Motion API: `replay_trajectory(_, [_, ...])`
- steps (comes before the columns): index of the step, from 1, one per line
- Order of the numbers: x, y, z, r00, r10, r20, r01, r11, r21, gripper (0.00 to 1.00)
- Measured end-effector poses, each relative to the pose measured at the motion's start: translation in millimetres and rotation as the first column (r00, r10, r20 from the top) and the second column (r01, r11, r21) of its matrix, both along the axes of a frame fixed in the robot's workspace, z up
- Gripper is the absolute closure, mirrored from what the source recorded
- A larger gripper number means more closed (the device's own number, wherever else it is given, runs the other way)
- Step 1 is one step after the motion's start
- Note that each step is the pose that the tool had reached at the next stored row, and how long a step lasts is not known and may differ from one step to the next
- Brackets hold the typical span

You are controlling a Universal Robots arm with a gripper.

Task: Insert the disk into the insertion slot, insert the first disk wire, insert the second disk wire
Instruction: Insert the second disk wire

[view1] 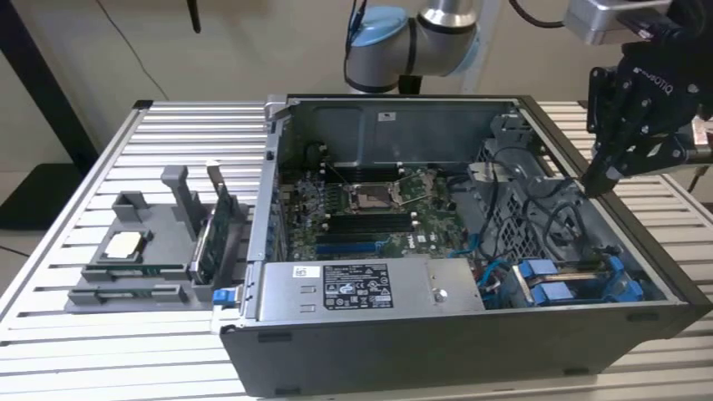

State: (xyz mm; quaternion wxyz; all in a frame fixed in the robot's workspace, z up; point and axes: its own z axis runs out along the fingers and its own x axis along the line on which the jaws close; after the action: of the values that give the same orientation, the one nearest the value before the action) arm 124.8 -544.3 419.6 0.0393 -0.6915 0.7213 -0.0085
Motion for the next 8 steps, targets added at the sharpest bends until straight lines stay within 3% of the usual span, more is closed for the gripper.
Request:
replay_trajectory(3, [-0.1,0.0,-3.3,1.0000,0.000,0.0009,0.000,1.0000,-0.0054,0.84])
replay_trajectory(5, [-0.1,-0.1,-5.4,1.0000,0.000,0.0009,0.000,0.9999,-0.0136,0.84])
replay_trajectory(7, [-0.1,-0.1,-10.2,1.0000,0.000,0.0009,0.000,0.9997,-0.0232,0.84])
replay_trajectory(8, [-0.1,-0.1,-14.1,1.0000,0.000,0.0009,0.000,0.9997,-0.0230,0.84])
